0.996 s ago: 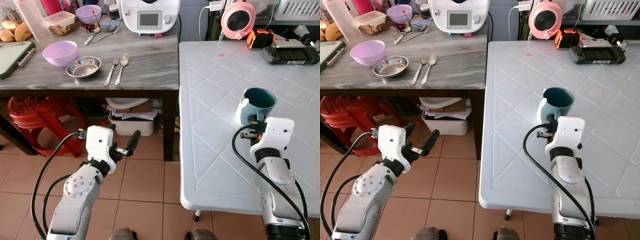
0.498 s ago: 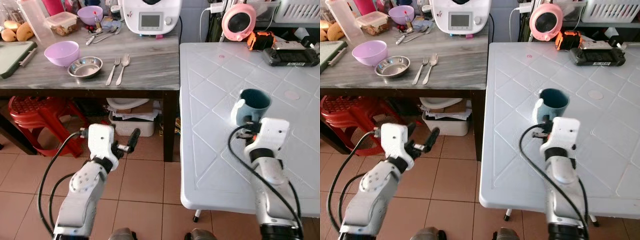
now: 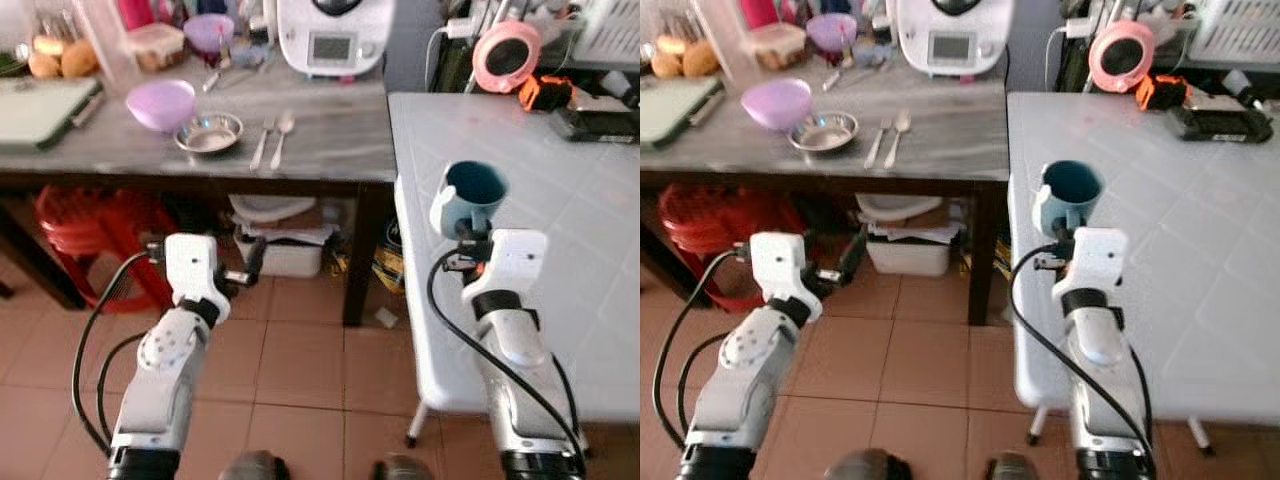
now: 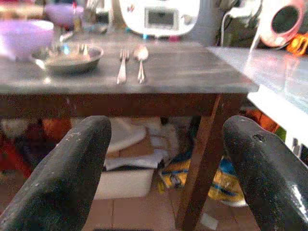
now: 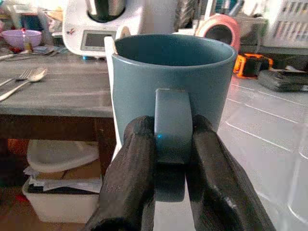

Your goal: Setting the table

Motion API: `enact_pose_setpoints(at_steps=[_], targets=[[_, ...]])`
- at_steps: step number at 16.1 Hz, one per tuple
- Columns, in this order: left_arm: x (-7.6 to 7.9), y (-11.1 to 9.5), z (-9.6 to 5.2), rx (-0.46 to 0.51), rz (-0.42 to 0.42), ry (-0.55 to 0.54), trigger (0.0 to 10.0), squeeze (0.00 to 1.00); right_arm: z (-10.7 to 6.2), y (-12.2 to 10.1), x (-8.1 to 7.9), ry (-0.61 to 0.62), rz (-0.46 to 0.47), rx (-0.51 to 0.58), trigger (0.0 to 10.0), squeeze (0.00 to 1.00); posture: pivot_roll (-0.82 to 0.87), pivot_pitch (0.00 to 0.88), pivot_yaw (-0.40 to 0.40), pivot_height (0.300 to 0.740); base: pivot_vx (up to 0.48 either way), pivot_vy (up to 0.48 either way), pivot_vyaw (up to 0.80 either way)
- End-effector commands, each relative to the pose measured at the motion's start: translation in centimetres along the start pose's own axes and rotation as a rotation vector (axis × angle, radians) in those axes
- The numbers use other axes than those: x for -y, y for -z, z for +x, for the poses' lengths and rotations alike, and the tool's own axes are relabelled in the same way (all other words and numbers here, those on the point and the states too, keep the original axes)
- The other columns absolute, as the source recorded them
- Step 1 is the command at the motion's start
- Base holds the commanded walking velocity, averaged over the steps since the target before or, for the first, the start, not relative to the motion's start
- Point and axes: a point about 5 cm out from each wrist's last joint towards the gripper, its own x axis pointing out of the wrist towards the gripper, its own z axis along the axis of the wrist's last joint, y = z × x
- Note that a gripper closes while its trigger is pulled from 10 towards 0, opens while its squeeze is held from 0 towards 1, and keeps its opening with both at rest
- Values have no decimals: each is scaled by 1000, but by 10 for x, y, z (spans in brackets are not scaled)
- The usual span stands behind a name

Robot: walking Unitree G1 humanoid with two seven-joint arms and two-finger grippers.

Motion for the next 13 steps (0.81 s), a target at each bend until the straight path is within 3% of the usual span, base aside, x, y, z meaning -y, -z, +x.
enact_pose_setpoints(at_steps=[1, 10, 11, 13], targets=[[5, 3, 2, -6, 7, 8, 10000, 0, 0, -4, 5, 18, -6, 18, 10000, 0, -44, 0, 18, 740, 0, 480, 0], [6, 4, 7, 41, 2, -46, 10000, 0, 1, -7, 2, 17, -14, 43, 10000, 0, -56, 0, 9, 740, 0, 480, 0], [5, 1, 7, 75, 26, -60, 10000, 0, 0, -5, 3, 26, -34, 42, 10000, 0, -54, 0, 5, 740, 0, 0, 0], [12, 1, 8, 65, -13, 21, 10000, 0, 0, -3, 3, 50, -48, 37, 10000, 0, -49, 0, 1, 740, 0, 0, 0]])
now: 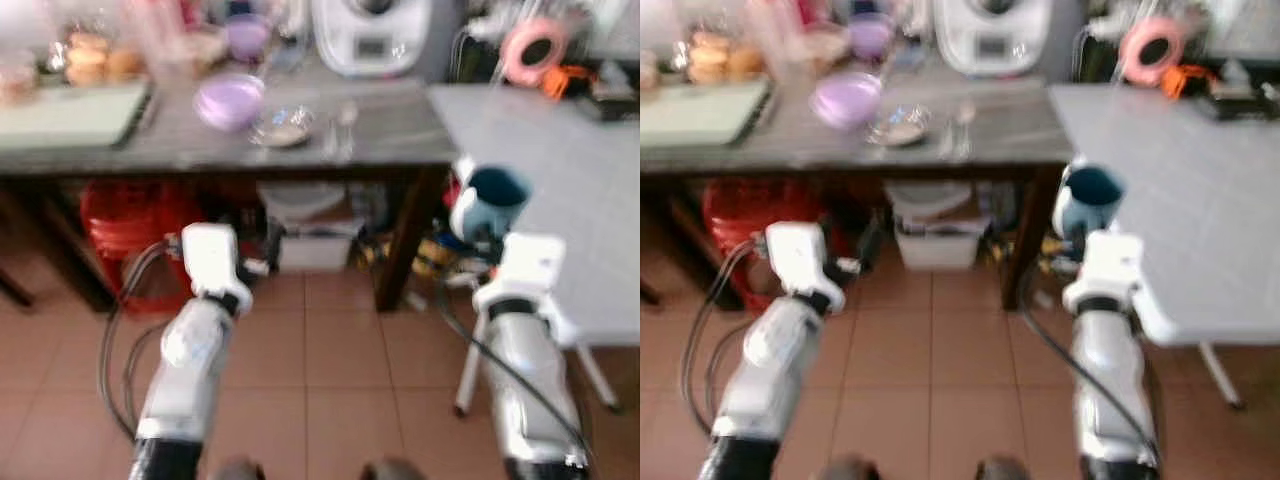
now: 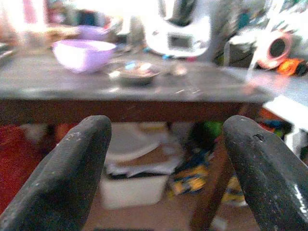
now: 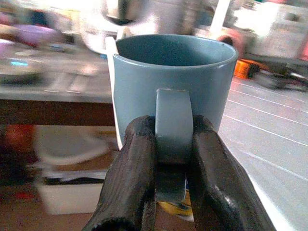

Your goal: Setting the table

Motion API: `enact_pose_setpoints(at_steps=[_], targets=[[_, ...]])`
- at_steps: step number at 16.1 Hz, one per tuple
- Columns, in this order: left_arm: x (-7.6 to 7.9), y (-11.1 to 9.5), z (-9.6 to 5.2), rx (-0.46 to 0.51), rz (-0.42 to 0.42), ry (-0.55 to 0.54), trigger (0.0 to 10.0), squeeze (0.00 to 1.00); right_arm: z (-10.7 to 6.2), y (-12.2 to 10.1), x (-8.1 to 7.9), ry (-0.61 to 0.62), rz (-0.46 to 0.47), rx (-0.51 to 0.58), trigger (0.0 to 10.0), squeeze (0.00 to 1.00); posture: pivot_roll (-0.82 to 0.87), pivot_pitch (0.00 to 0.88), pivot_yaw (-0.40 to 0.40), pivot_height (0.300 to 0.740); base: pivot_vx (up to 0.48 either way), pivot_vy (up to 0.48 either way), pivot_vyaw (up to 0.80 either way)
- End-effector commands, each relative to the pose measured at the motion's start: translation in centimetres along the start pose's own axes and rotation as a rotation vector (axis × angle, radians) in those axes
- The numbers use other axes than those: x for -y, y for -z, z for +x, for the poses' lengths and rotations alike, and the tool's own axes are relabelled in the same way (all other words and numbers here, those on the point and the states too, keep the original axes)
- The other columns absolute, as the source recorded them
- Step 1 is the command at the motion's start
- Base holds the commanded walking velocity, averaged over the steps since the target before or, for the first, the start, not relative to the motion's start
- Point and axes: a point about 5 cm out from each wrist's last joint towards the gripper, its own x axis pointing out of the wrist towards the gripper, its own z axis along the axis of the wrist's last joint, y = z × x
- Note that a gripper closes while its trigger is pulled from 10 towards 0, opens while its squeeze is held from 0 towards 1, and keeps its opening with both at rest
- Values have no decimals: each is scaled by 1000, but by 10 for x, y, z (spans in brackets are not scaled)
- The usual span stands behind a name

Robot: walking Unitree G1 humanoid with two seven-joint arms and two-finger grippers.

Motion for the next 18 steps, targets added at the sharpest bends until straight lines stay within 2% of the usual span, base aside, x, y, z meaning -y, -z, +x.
enact_pose_setpoints(at_steps=[1, 6, 18], targets=[[2, -4, 2, 31, -4, 21, 10000, 0, 2, -9, 0, -6, -14, 49, 10000, 0, -51, 0, 2, 740, 0, 0, 0], [4, -7, 4, 61, 7, 44, 10000, 0, 6, -12, 1, 11, -25, 66, 10000, 0, -49, 0, -1, 740, 445, 0, 800], [10, -6, 5, 64, 6, 78, 10000, 0, 8, -13, 1, 19, -16, 85, 10000, 0, -50, 0, 10, 740, 480, 0, 0]])
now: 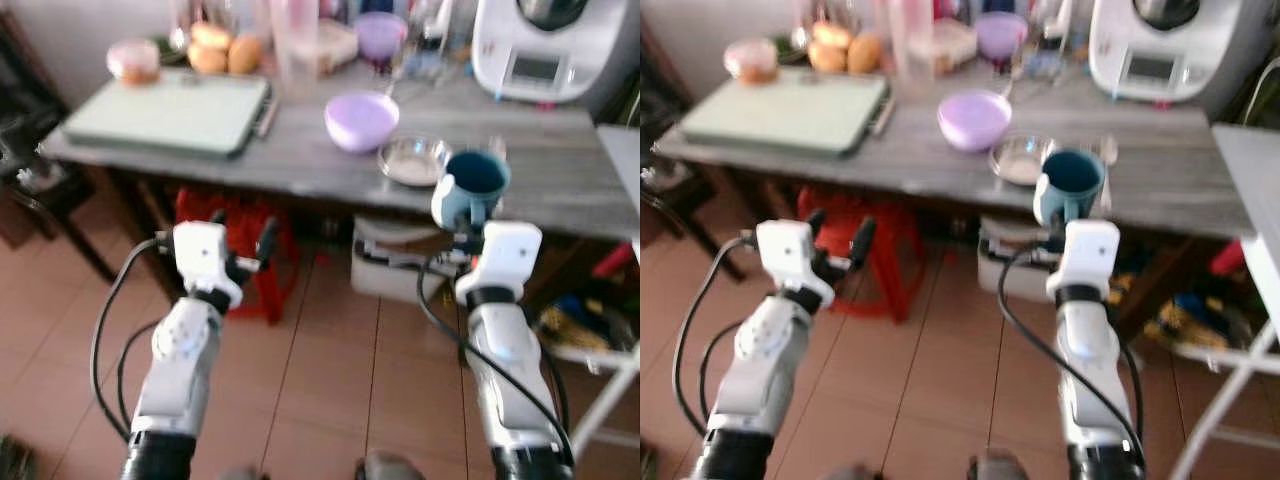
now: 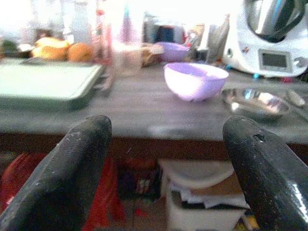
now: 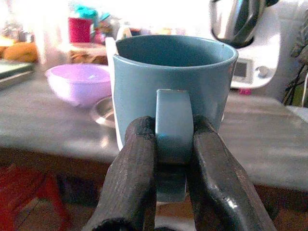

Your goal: Setting the table

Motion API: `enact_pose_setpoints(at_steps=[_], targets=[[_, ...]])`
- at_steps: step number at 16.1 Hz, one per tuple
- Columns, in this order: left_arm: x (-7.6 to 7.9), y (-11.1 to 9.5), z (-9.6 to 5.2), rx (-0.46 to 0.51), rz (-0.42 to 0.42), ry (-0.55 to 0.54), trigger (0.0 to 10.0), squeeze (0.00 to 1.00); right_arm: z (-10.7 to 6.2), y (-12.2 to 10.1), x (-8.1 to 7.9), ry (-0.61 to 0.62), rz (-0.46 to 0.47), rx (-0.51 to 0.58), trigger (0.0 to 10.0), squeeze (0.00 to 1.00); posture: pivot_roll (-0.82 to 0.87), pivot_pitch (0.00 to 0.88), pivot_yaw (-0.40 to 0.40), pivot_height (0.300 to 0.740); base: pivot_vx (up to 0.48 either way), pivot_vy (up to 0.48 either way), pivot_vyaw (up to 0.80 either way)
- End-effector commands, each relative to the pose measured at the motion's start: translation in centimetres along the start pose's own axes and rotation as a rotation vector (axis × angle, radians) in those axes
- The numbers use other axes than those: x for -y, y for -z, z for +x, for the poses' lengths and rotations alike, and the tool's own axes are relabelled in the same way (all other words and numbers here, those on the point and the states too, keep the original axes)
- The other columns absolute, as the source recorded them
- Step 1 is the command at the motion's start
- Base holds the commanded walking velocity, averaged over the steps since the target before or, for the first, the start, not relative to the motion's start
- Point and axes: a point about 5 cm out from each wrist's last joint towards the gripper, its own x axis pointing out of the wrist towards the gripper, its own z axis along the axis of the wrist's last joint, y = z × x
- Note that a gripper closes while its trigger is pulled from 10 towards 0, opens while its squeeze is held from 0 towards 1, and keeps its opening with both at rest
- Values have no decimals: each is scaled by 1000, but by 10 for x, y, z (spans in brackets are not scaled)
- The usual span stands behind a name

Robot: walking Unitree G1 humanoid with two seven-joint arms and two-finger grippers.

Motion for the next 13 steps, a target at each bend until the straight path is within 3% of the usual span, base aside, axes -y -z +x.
enact_pose_setpoints(at_steps=[1, 6, 10, 13], targets=[[7, 0, 1, -1, -2, 24, 10000, 0, 1, -4, 10, 31, -3, 22, 10000, 0, -50, 0, 9, 740, 469, 0, 0], [7, 0, -1, -2, -8, 31, 10000, 0, 3, -6, 9, 32, -16, 39, 10000, 0, -48, 0, 8, 740, 464, 0, -619], [7, 1, -3, -9, -12, 33, 10000, 0, 4, -8, 9, 35, -29, 48, 10000, 0, -46, 0, 6, 740, 398, 0, 0], [7, 1, -7, -6, -27, 33, 10000, 0, 4, -8, 12, 60, -42, 49, 10000, 0, -43, 0, 3, 740, 0, 0, -133]])
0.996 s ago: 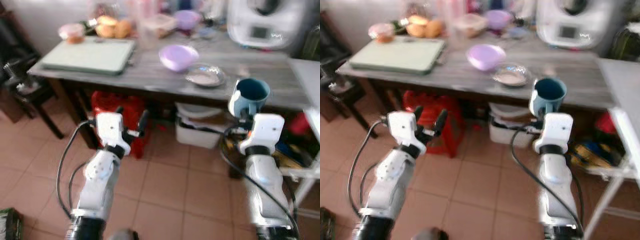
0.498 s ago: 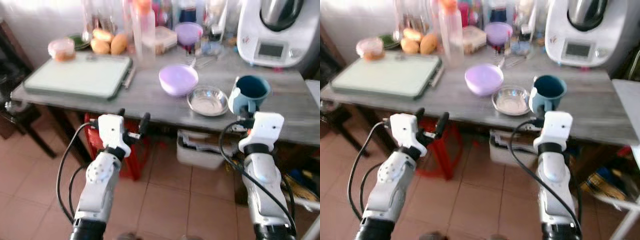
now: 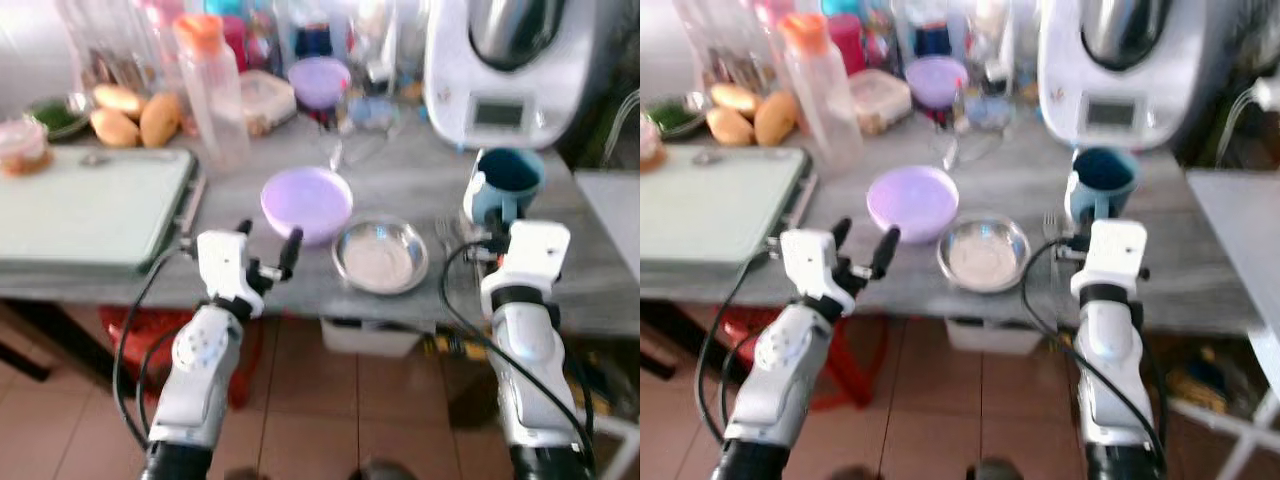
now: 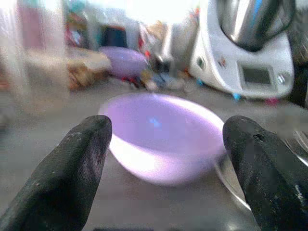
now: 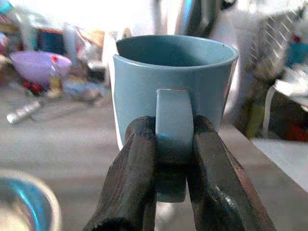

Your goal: Setting the table

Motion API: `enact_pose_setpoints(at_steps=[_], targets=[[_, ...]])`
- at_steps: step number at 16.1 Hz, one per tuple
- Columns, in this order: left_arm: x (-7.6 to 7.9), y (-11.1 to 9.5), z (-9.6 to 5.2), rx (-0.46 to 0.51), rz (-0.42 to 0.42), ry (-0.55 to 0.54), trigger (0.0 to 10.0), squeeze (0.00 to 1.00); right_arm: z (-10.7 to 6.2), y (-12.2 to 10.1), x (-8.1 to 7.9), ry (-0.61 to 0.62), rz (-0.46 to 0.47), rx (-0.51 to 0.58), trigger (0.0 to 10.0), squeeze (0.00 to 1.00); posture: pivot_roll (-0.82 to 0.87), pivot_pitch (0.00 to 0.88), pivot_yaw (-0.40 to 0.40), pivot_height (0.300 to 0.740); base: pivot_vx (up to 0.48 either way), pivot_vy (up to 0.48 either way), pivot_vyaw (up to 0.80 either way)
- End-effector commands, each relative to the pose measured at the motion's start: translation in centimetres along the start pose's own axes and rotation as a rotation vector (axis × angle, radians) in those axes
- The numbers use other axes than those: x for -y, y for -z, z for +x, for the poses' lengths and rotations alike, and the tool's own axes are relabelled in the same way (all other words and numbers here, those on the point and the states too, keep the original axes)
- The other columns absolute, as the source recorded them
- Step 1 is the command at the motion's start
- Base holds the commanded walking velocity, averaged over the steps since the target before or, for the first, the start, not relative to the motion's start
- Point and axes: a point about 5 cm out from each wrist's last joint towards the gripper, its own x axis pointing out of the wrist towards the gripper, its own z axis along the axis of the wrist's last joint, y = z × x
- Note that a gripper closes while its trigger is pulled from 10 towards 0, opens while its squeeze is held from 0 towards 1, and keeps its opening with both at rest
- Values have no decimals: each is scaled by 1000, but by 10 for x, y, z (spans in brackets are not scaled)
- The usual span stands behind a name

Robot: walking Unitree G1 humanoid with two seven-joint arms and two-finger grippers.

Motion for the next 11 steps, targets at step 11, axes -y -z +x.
enact_pose_setpoints(at_steps=[11], targets=[[-22, -2, -32, -80, 52, -30, 10000, 0, 28, -9, 10, -48, 11, 30, 10000, 0, -2, 0, 23, 740, 0, 0, -218]])
